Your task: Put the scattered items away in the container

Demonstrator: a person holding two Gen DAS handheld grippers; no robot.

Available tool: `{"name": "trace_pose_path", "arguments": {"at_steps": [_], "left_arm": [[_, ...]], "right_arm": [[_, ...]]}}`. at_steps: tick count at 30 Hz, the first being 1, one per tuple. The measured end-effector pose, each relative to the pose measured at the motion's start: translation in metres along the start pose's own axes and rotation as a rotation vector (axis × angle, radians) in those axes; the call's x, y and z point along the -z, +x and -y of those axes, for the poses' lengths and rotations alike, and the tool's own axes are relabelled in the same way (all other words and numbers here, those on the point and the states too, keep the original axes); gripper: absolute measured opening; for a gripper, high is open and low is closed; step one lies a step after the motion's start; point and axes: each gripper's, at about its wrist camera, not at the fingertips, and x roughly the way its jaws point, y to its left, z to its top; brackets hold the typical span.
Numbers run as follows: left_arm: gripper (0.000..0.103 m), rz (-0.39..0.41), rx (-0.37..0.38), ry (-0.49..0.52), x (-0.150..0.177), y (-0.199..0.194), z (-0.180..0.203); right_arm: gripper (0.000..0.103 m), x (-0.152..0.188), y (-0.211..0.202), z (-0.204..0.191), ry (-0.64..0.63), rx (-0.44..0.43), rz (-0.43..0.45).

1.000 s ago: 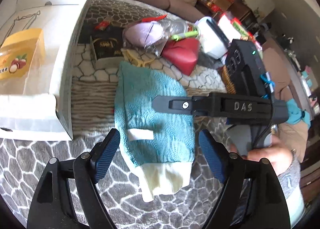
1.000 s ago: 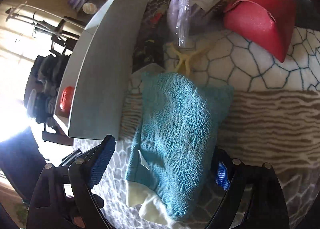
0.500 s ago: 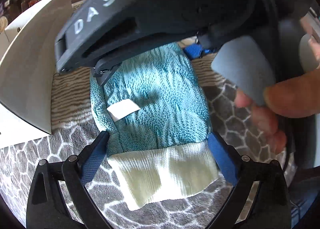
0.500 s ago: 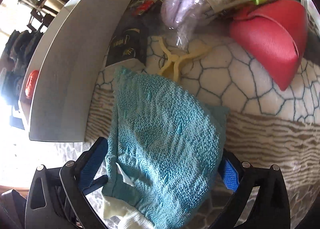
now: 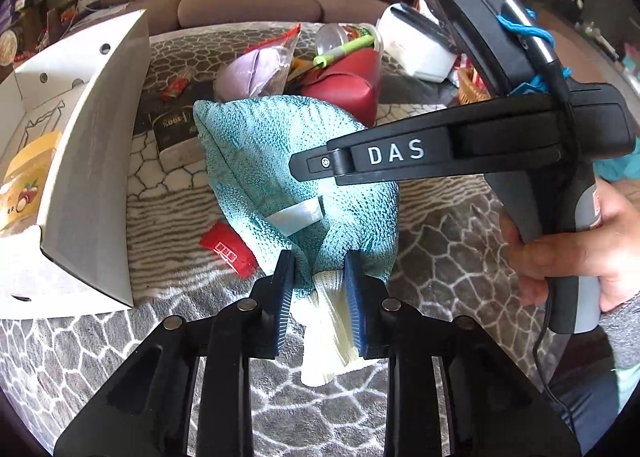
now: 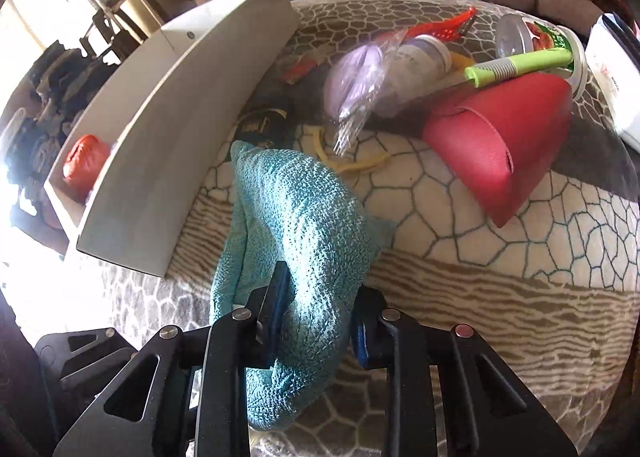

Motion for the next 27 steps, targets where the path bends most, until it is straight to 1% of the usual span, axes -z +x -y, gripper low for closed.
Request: {"name": "trace_pose_path", "arguments": {"at_steps": [4,8,10,13,15,16,17,18,19,20,21,22,23,24,25,27], "left_arm": [[0.022,0.033,0.029,0.003,-0.006,-0.013,0.0],[0.021,0.104,0.059,0.018,-0.021,-0.037,-0.004],[0.015,0.138,0.078,-0.008,-0.028,-0.053,-0.015],[0.015,0.177,0.089,-0.064,-0.036,-0.071,-0.038],[0.015,0.178,0.077,-0.101,-0.038,-0.074,-0.055],[0.015,0.156,0.096,-0.127,-0.038,-0.071,-0.063],[0.015,0.129,0.124,-0.16,-0.036,-0.066,-0.071],[0.02,0.11,0.149,-0.195,-0.033,-0.061,-0.078],[0.031,0.09,0.169,-0.213,-0.03,-0.054,-0.082],[0.038,0.07,0.17,-0.21,-0.029,-0.047,-0.082],[0.051,0.054,0.153,-0.195,-0.027,-0.04,-0.08],[0.059,0.042,0.133,-0.175,-0.026,-0.035,-0.077],[0.06,0.031,0.114,-0.159,-0.025,-0.031,-0.073],[0.065,0.016,0.097,-0.149,-0.024,-0.026,-0.069],[0.072,-0.002,0.081,-0.146,-0.022,-0.022,-0.066],[0.077,-0.043,0.055,-0.163,-0.017,-0.009,-0.067]], "right_arm": [[0.027,0.0,-0.016,0.0,0.051,-0.104,0.057],[0.026,-0.013,-0.03,-0.006,0.103,-0.199,0.104],[0.026,-0.015,-0.039,-0.012,0.105,-0.241,0.128],[0.023,-0.02,-0.047,-0.027,0.091,-0.3,0.161],[0.021,-0.024,-0.047,-0.043,0.07,-0.34,0.163],[0.021,-0.026,-0.045,-0.051,0.054,-0.338,0.158],[0.021,-0.027,-0.042,-0.058,0.041,-0.314,0.148],[0.022,-0.028,-0.038,-0.062,0.037,-0.271,0.131],[0.026,-0.028,-0.033,-0.063,0.04,-0.216,0.115],[0.029,-0.028,-0.027,-0.06,0.049,-0.183,0.1],[0.039,-0.026,-0.021,-0.055,0.069,-0.181,0.085],[0.049,-0.024,-0.014,-0.047,0.093,-0.19,0.066],[0.053,-0.021,-0.008,-0.041,0.115,-0.198,0.04],[0.055,-0.018,-0.001,-0.037,0.13,-0.199,0.017],[0.055,-0.015,0.006,-0.033,0.136,-0.183,-0.001],[0.055,-0.009,0.018,-0.03,0.136,-0.15,-0.049]]}}
